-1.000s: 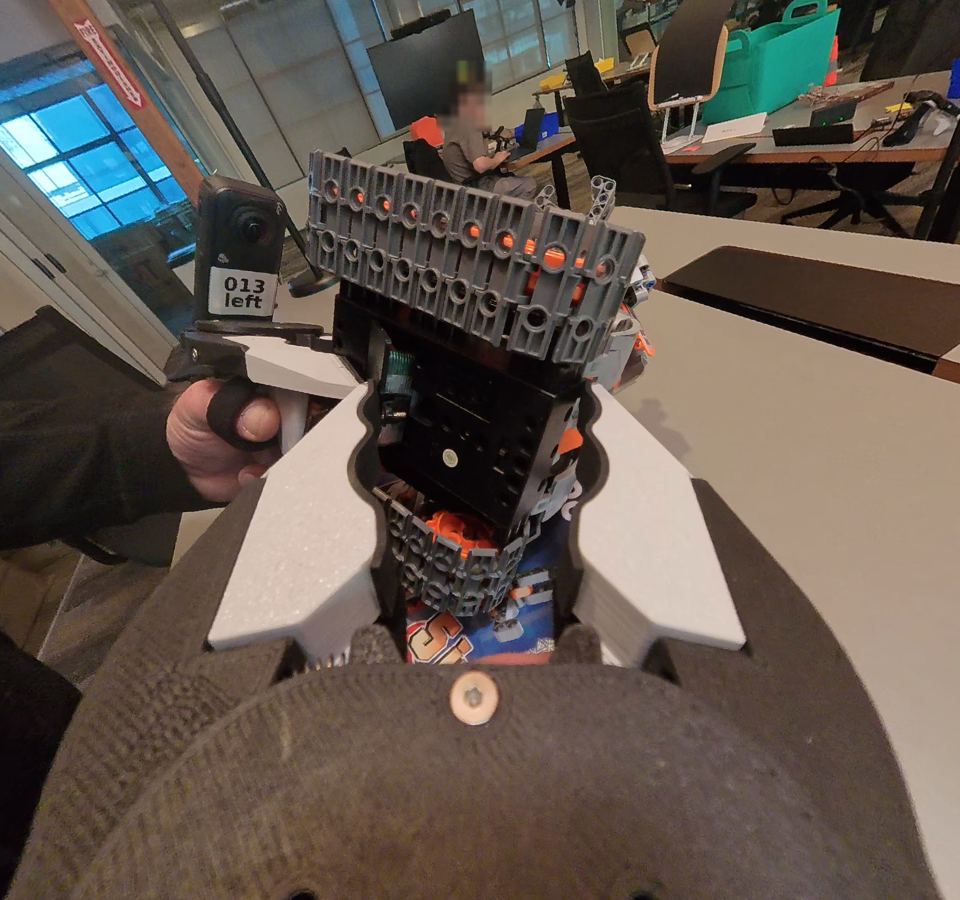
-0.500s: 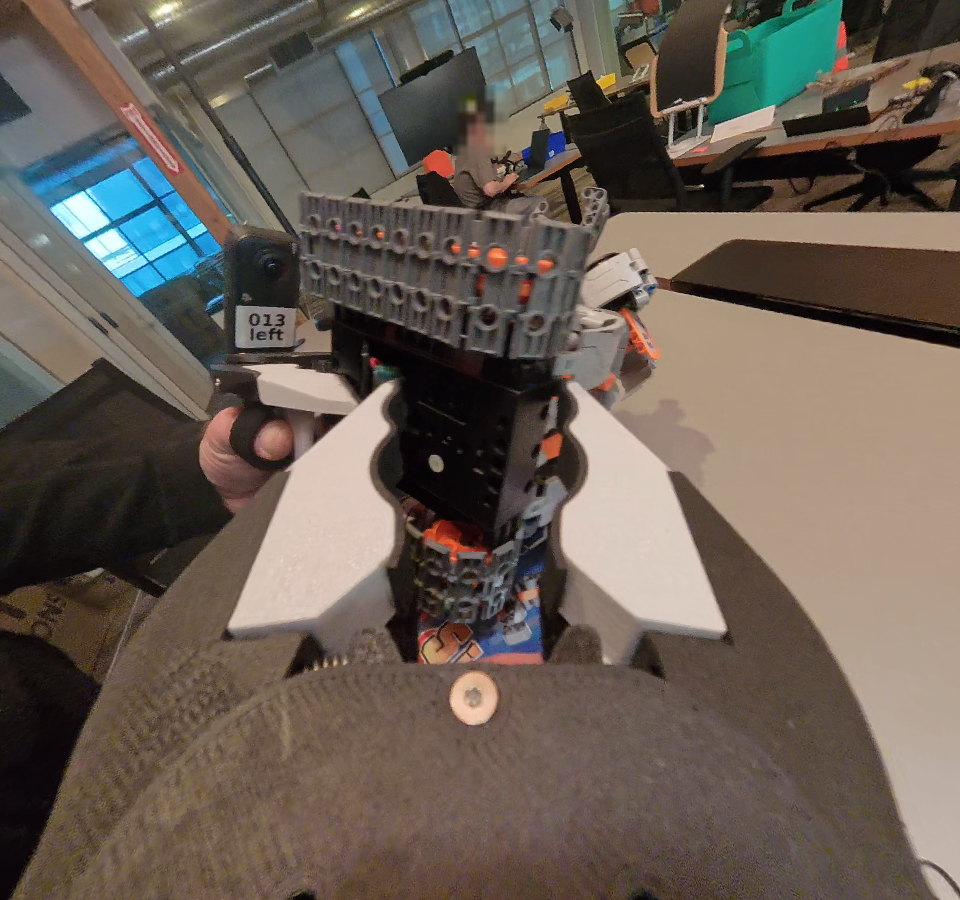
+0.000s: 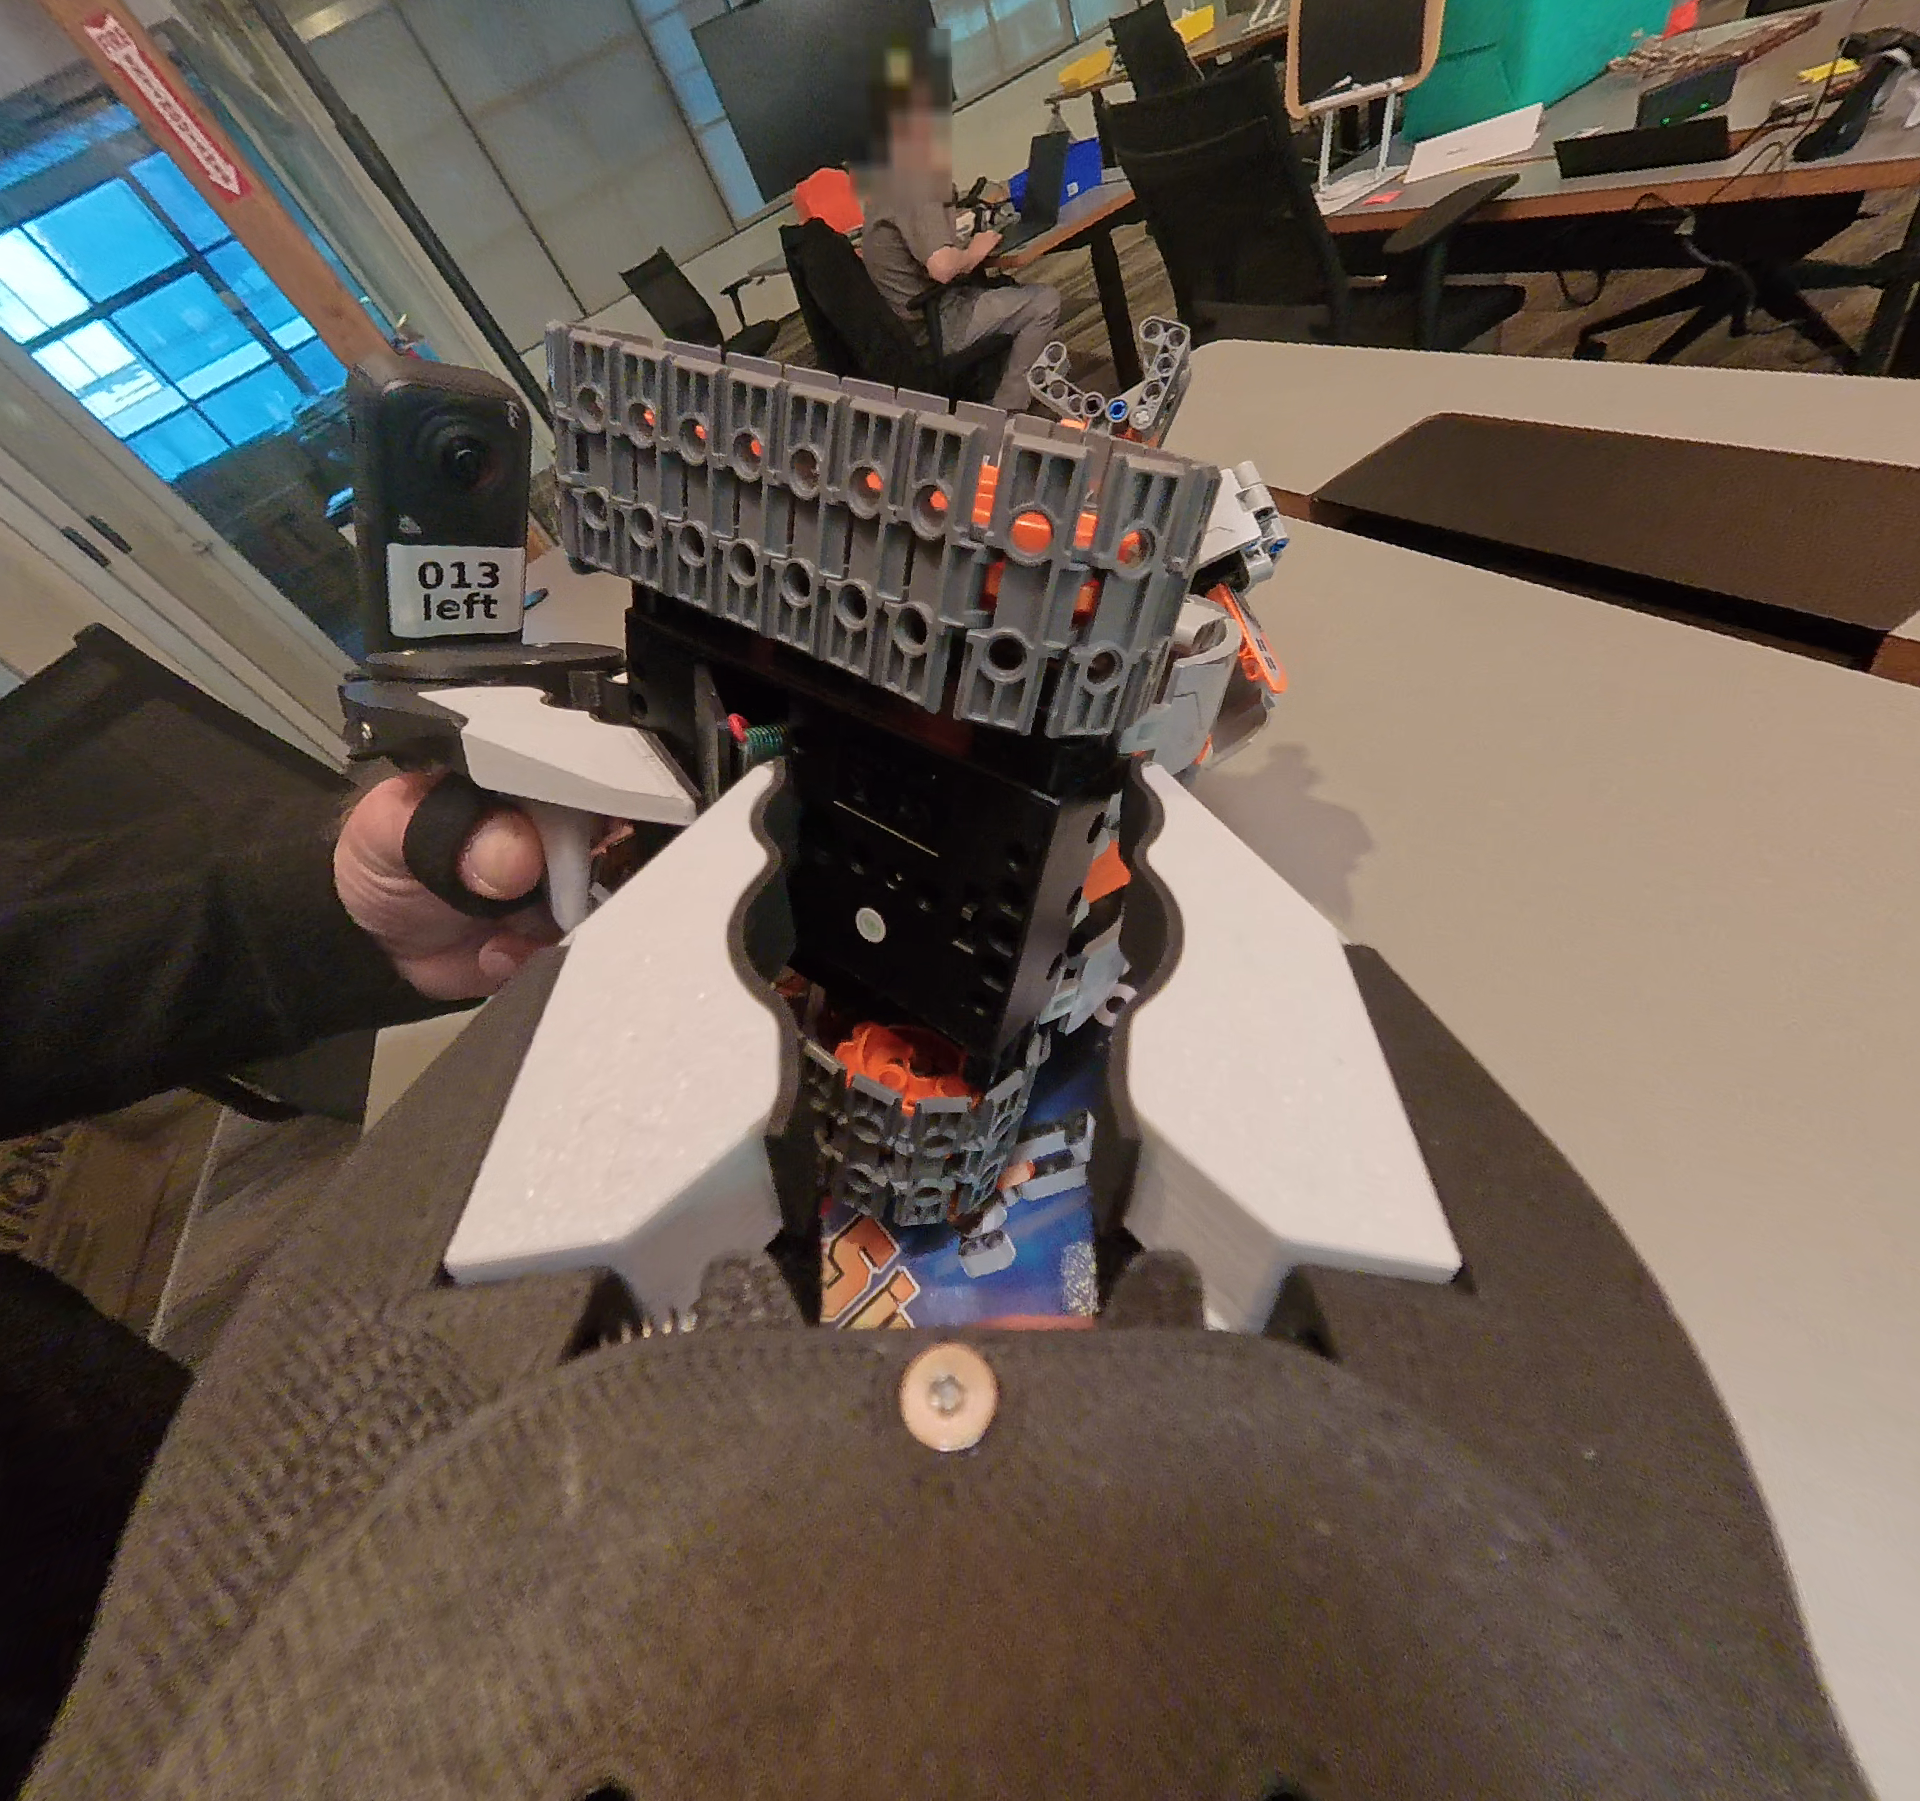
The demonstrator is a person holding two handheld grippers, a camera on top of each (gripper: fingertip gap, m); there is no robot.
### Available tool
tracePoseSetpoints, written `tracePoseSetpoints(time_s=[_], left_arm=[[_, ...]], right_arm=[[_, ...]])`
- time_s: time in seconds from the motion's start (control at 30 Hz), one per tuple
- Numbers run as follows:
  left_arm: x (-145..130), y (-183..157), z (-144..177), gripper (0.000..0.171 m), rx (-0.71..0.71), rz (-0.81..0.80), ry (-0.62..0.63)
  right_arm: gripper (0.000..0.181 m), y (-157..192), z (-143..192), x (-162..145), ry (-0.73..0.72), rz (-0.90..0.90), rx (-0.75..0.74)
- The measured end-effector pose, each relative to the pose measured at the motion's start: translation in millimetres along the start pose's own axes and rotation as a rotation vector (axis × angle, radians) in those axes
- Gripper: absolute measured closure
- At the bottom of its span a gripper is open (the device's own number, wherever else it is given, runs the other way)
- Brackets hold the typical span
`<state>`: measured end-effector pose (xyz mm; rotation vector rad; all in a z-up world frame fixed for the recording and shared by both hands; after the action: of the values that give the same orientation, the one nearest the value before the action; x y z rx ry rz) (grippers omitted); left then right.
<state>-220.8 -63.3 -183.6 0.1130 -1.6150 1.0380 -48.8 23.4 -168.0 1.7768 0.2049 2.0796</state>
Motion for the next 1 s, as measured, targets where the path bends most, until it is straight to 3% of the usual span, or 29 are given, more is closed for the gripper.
tracePoseSetpoints(time_s=[0.67,1.0], left_arm=[[-0.9,-2.4,-0.9,0.135,0.035,-0.015,-0.014],[0.4,-0.7,0.3,0.136,0.034,0.017,-0.033]], right_arm=[[0.116,6.5,-12.4,3.7,0.044,0.047,-0.098],[0.118,-4.0,-8.1,5.8,0.015,-0.042,0.028]])
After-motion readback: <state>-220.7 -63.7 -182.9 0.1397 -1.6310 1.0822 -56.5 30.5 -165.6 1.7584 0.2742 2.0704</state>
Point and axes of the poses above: each gripper's, where its closed fingertips meet, z back along the fingers, x out of its top, y = z × x across the jaws, the point moved 9 cm from there along z, back along the fingers
